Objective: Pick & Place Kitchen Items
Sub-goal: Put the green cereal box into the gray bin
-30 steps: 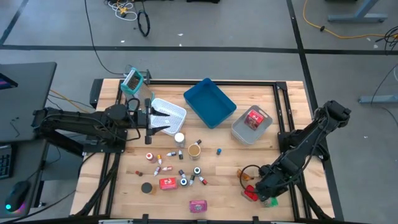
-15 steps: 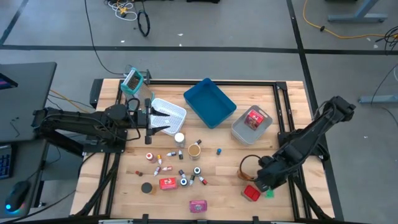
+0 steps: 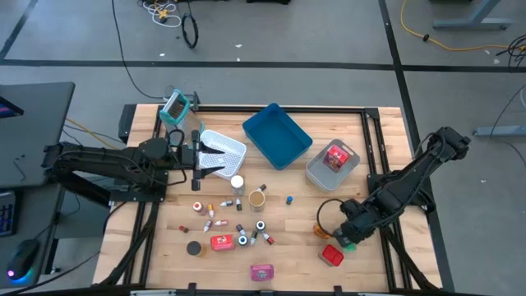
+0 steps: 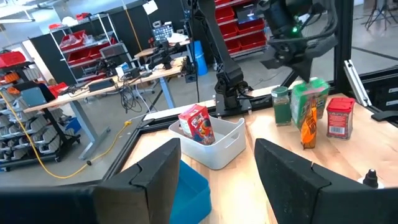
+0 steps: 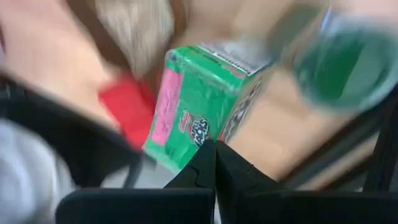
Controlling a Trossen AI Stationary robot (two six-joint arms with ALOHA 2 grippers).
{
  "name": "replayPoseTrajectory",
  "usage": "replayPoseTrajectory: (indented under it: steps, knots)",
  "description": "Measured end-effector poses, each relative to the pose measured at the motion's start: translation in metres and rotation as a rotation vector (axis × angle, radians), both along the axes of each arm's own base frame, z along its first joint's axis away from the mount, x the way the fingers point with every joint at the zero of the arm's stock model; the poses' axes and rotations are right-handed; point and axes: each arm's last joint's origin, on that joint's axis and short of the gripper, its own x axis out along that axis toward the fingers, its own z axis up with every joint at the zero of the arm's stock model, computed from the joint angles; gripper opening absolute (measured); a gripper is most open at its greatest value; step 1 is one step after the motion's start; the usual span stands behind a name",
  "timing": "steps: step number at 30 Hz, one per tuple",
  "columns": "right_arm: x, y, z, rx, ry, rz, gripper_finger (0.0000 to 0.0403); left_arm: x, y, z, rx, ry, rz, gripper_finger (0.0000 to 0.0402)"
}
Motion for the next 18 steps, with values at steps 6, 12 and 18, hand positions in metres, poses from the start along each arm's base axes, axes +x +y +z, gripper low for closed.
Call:
replayPoseTrajectory:
  steps: [6, 12, 18]
  knots:
    - [-0.001, -0.006, -0.015, -0.043, 0.013, -0.014, 0.0, 0.0, 0.0, 0.0, -0.005, 0.003, 0.0, 0.0215]
    - [-0.005, -0.008, -0.03, -0.031, 0.057, -0.029, 0.0017, 0.0, 0.0, 0.0, -0.006, 0.003, 0.0, 0.0215]
    - [-0.005, -0.008, -0.029, -0.018, 0.064, -0.029, 0.0085, 0.0, 0.0, 0.0, -0.006, 0.002, 0.0, 0.0215]
